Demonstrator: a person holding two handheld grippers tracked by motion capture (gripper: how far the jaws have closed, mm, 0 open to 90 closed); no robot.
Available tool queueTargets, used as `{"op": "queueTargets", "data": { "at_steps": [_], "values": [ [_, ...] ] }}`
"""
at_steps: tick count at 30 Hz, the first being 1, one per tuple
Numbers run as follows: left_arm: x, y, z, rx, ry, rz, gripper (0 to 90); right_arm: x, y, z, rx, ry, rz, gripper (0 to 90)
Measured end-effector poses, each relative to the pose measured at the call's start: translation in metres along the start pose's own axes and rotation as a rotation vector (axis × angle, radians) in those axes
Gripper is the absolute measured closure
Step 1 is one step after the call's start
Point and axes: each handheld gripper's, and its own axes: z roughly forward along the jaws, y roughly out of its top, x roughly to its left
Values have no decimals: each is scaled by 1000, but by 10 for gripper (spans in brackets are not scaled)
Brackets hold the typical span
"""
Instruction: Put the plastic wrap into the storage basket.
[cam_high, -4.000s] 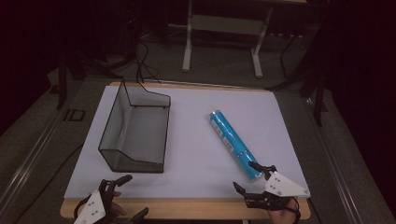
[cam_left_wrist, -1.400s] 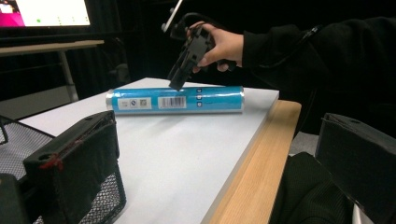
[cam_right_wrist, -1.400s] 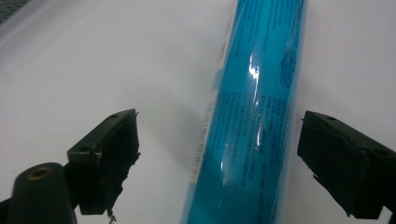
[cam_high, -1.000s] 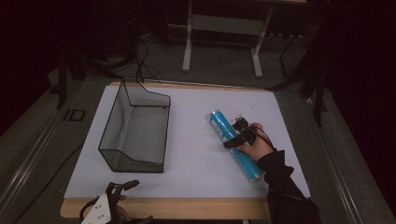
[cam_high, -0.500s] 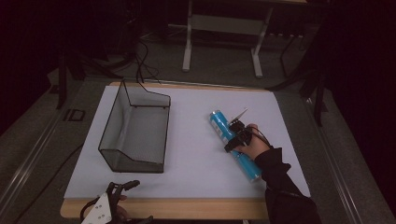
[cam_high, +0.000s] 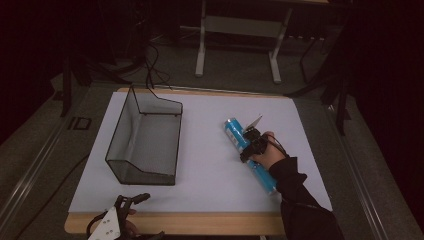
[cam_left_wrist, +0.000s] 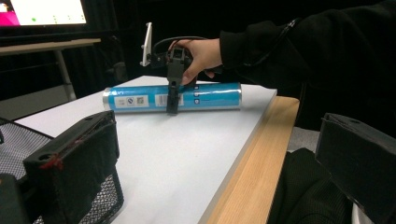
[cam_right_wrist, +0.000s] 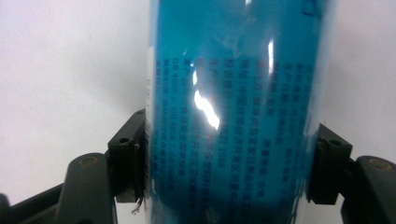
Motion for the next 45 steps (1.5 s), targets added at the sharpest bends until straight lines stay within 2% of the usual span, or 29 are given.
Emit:
{"op": "queueTargets", "data": {
  "at_steps": [5, 9, 12, 18, 22, 25, 27, 30, 34, 37, 40, 42, 45],
  "values": [
    [1, 0, 0, 2, 3, -3, 2, -4, 3, -10, -26, 16, 49, 315],
    [1, 0, 1, 1, 4, 0, 2, -9, 6, -30, -97, 19, 69, 315],
    [1, -1, 1, 4, 4, 3, 2, -10, 10, -49, -126, 26, 86, 315],
    [1, -1, 2, 5, 4, 4, 1, -2, 19, -83, -200, -1, 80, 316],
    [0, 0, 2, 5, 5, 8, 2, 5, 27, -101, -262, 51, 111, 315],
    [0, 0, 2, 5, 5, 10, 2, 14, 33, -112, -300, 78, 113, 316],
    [0, 0, 2, 4, 4, 10, 1, 21, 38, -118, -329, 72, 102, 316],
    [0, 0, 2, 3, 3, 10, 2, 31, 45, -125, -360, 111, 106, 316],
    [0, 0, 2, 4, 1, 16, 2, 47, 55, -133, -415, 124, 105, 316],
    [0, 0, 2, 3, 1, 17, 2, 59, 64, -138, -444, 148, 98, 316],
    [0, 0, 1, 1, 0, 17, 2, 73, 71, -140, -463, 145, 83, 316],
    [0, 0, 1, -1, -1, 16, 2, 80, 75, -141, -471, 165, 81, 316],
    [0, 1, 1, -2, -3, 16, 2, 91, 81, -143, -511, 177, 81, 316]
  ]
}}
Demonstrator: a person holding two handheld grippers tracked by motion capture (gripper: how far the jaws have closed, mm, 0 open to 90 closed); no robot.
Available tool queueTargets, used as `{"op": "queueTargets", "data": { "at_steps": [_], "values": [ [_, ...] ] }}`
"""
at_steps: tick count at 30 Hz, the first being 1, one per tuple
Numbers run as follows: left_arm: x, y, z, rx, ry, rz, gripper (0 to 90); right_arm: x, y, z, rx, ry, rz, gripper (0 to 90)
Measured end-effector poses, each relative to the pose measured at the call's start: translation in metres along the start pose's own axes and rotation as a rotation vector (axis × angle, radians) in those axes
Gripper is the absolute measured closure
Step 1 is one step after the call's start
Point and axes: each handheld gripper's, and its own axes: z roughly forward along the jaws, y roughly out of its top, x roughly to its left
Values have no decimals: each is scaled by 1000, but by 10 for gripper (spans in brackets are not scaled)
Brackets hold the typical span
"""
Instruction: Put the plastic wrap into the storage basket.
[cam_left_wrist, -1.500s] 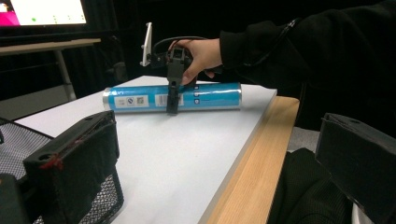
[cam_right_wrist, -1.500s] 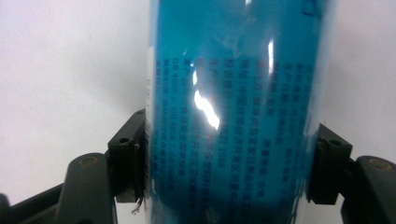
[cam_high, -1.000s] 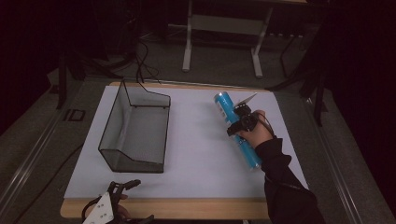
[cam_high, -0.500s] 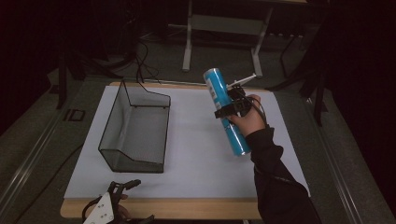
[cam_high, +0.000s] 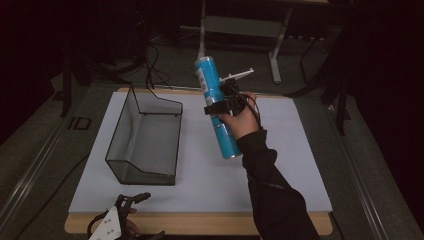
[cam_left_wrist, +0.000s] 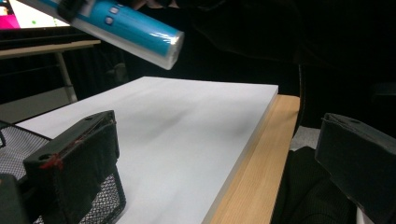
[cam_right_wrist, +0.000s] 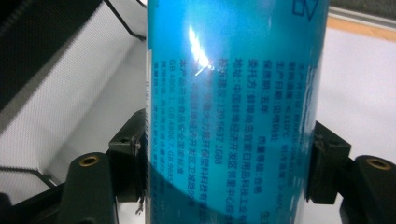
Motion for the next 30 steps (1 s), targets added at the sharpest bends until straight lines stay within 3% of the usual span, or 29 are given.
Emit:
{"op": "queueTargets", "data": {
  "at_steps": [6, 17, 20, 21, 23, 26, 30],
  "values": [
    [0, 0, 0, -1, -2, 3, 2, 22, 10, 4, -94, 48, 49, 316],
    [0, 2, -3, -16, -3, 7, 2, 66, 26, 22, -200, 116, 87, 316],
    [0, 2, -3, -18, -3, 7, 2, 72, 27, 29, -211, 132, 93, 316],
    [0, 2, -3, -20, -3, 12, 2, 79, 27, 38, -226, 152, 113, 316],
    [0, 3, -4, -24, -2, 14, 2, 82, 26, 42, -231, 155, 116, 316],
    [0, 3, -4, -29, 1, 14, 2, 91, 21, 59, -242, 170, 157, 316],
    [1, 3, -4, -24, -1, 14, 2, 99, 18, 70, -237, 175, 163, 316]
  ]
}}
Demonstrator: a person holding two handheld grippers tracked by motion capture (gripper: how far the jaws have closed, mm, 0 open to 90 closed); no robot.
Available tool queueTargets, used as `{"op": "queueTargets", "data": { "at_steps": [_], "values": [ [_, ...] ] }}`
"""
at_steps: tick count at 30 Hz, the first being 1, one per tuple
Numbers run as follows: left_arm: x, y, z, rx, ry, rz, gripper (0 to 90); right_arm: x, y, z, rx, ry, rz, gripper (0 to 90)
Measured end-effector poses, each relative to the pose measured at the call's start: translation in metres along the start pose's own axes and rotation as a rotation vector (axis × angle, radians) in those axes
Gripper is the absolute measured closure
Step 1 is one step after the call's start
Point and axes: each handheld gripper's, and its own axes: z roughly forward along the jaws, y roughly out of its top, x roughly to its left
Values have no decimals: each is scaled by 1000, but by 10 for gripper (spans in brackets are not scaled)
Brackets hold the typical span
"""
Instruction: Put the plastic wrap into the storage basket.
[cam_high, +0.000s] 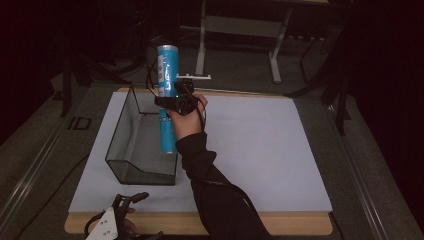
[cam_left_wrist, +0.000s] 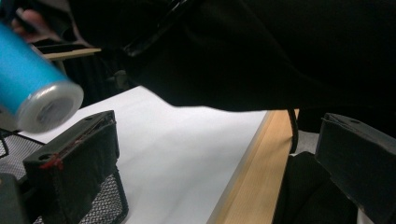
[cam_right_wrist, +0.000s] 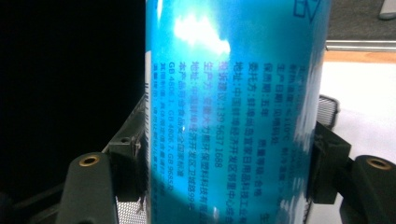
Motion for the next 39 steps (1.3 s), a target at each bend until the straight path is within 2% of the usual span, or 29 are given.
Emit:
{"op": "queueTargets", "data": {
  "at_steps": [2, 3, 5, 6, 9, 11, 18, 22, 26, 27, 33, 35, 39],
  "values": [
    [0, 0, 0, -3, 0, -1, 2, 3, -7, 11, 6, 2, 12, 316],
    [0, 0, 0, -6, 1, -2, 2, 3, -7, 11, 6, 2, 12, 316],
    [0, 1, -1, -9, 0, 0, 2, 2, -16, 21, 9, 13, 47, 315],
    [0, 1, -1, -9, 0, -1, 2, 2, -16, 21, 9, 13, 47, 315],
    [0, 1, -1, -9, -2, -1, 2, -1, -24, 30, 17, -2, 58, 316],
    [0, 1, -1, -9, -3, -1, 2, -7, -32, 39, 43, -8, 88, 316],
    [0, 0, 0, -7, -3, -1, 2, -15, -50, 54, 100, -34, 112, 316],
    [-1, 0, 0, -6, -4, 2, 2, -18, -61, 61, 124, -40, 149, 316],
    [-1, 0, 0, -3, -2, 6, 2, -20, -67, 67, 156, -60, 158, 316],
    [-1, 0, 0, -3, -4, 5, 2, -20, -69, 69, 171, -80, 151, 316],
    [-1, 0, -1, -8, -3, 1, 2, -23, -74, 73, 197, -102, 148, 315],
    [-1, 1, 0, -7, -4, 3, 2, -23, -76, 74, 201, -127, 145, 314],
    [-1, 0, 0, -6, -6, 1, 2, -24, -79, 77, 213, -134, 147, 312]
  ]
}}
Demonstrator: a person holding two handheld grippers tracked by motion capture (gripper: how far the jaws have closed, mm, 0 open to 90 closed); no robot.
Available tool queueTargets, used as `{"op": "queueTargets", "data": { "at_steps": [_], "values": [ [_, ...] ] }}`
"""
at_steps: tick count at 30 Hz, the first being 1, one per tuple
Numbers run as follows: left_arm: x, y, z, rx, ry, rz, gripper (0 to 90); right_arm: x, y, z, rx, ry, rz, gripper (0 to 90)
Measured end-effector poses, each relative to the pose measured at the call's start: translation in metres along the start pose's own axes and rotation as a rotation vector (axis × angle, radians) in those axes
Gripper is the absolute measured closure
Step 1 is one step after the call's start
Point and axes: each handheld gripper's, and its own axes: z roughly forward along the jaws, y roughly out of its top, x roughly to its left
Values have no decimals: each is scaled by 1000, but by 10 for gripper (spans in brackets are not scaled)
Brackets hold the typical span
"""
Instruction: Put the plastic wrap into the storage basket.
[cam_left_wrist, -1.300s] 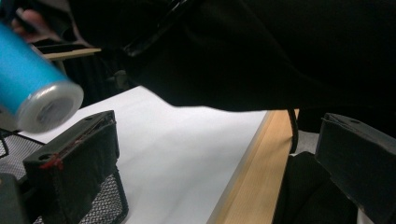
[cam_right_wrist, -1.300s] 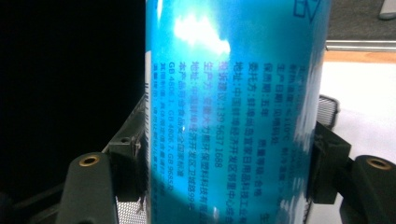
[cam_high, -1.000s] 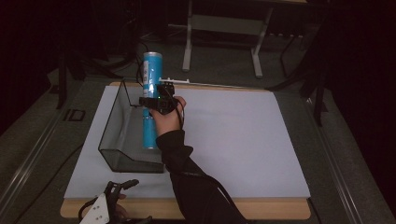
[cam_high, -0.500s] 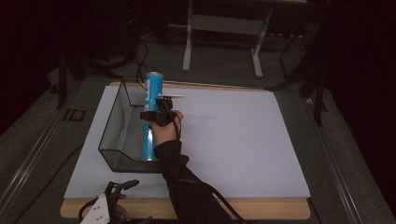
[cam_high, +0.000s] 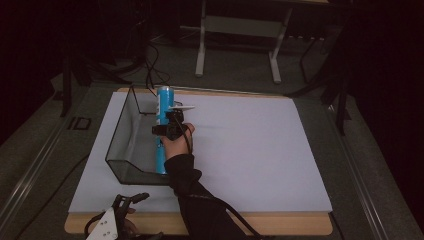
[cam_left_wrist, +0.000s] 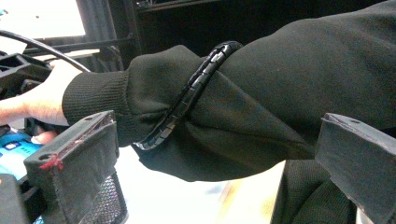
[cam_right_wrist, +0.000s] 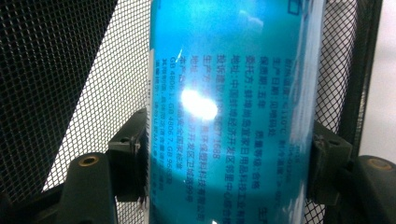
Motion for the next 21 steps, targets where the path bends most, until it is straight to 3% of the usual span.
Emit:
{"op": "queueTargets", "data": {
  "at_steps": [7, 11, 21],
  "values": [
    [0, 0, 0, 4, -3, 0, 2, 2, 0, 3, 29, -20, -13, 305],
    [0, 0, 1, 5, -5, 0, 2, 5, 0, 2, 34, -53, -48, 297],
    [1, 0, 1, 8, -7, -4, 2, 4, -1, -4, 12, -95, -72, 276]
  ]
}}
